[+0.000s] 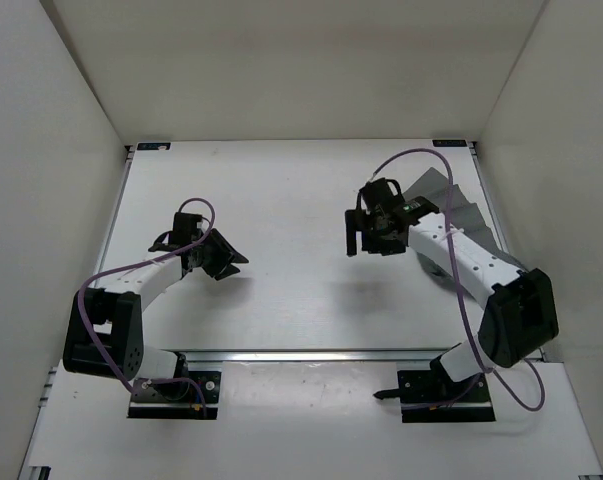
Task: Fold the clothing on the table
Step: Move the skirt to the center of the board
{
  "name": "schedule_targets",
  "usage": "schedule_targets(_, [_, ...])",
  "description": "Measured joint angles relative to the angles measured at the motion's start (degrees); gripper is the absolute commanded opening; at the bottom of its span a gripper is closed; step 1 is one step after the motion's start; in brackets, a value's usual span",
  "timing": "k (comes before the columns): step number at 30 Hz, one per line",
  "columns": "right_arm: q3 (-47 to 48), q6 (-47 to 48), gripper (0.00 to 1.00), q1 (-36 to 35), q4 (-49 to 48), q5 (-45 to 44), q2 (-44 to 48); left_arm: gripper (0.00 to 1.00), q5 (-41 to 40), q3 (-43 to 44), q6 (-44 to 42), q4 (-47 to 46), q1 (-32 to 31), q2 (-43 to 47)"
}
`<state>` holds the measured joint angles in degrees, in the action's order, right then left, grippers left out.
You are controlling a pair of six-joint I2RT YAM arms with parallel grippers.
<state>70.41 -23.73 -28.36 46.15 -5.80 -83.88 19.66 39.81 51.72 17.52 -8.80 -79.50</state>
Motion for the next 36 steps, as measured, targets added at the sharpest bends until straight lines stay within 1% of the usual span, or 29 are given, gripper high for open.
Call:
schedule_targets(2, [-1.2,0.1,0.8,-0.1,0.2,0.7,-1.5,0.49,0.0,0.0,0.0,0.0,0.0,0.0])
schedule_targets(4, [-2.1,0.5,0.79,3.9,0.1,0.9,-2.0,0.49,0.1,0.0,0.0,0.0,0.1,0.0])
schedule_targets(6, [-2.7,0.8,0.78,12.0,0.1,0.7,-2.0,0.49,0.1,0.0,0.0,0.0,0.1,0.0])
schedule_targets(10, [-2.7,1.4,0.8,33.7,-1.7,-1.6,-4.6,0.49,0.2,0.0,0.0,0.0,0.0,0.0])
schedule_targets(11, [-2.7,1.5,0.79,37.9,-2.2,-2.5,-6.0,0.49,0.3,0.0,0.0,0.0,0.0,0.0])
schedule_targets(13, [-2.7,1.6,0.78,42.7,-2.6,-3.7,-9.0,0.49,0.3,0.0,0.0,0.0,0.0,0.0])
schedule_targets(15, [-2.7,1.7,0.72,44.3,-3.1,-4.4,-12.7,0.48,0.5,0.0,0.0,0.0,0.0,0.0])
schedule_targets(16, [-2.7,1.9,0.72,44.3,-3.3,-4.5,-14.7,0.5,0.5,0.0,0.0,0.0,0.1,0.0])
schedule_targets(17, [-2.7,2.3,0.59,43.9,-3.6,-4.4,-17.4,0.5,0.5,0.0,0.0,0.0,0.1,0.0])
schedule_targets(18, [-2.7,2.8,0.33,43.6,-3.7,-4.3,-18.8,0.49,0.5,0.0,0.0,0.0,0.1,0.0])
schedule_targets(19, [-2.7,2.9,0.14,43.2,-4.0,-3.7,-19.7,0.5,0.5,0.0,0.0,0.0,0.1,0.0])
schedule_targets(20, [-2.5,3.2,0.0,42.8,-4.2,-3.3,-19.9,0.49,0.5,0.0,0.0,0.0,0.1,0.0])
schedule_targets(24, [-2.3,3.2,0.0,39.4,-4.1,-5.0,-17.9,0.49,0.5,0.0,0.0,0.0,0.0,0.0])
schedule_targets(26, [-2.1,3.4,0.0,36.4,-3.9,-5.3,-16.0,0.49,0.5,0.0,0.0,0.0,-0.1,0.0])
schedule_targets(28, [0.2,4.4,0.0,31.4,-3.0,-2.9,-13.3,0.49,0.5,0.0,0.1,0.0,-0.3,0.0])
schedule_targets(29, [2.2,4.7,0.0,28.9,-2.8,-1.1,-12.2,0.5,0.5,0.0,0.1,-0.1,-0.3,0.0])
schedule_targets(30, [6.3,5.3,0.0,24.7,-2.8,1.4,-11.0,0.49,0.5,0.0,0.1,0.0,-0.3,0.0])
schedule_targets(31, [8.7,5.5,0.0,22.6,-3.1,2.9,-10.5,0.5,0.5,0.0,0.1,0.0,-0.3,0.0])
schedule_targets(33, [16.3,5.9,0.0,16.1,-3.5,6.2,-9.5,0.5,0.7,0.0,-0.1,0.3,0.5,0.0])
schedule_targets(36, [25.3,5.5,0.0,9.0,-4.9,11.3,-7.4,0.5,1.0,0.7,-0.3,1.8,3.5,0.8])
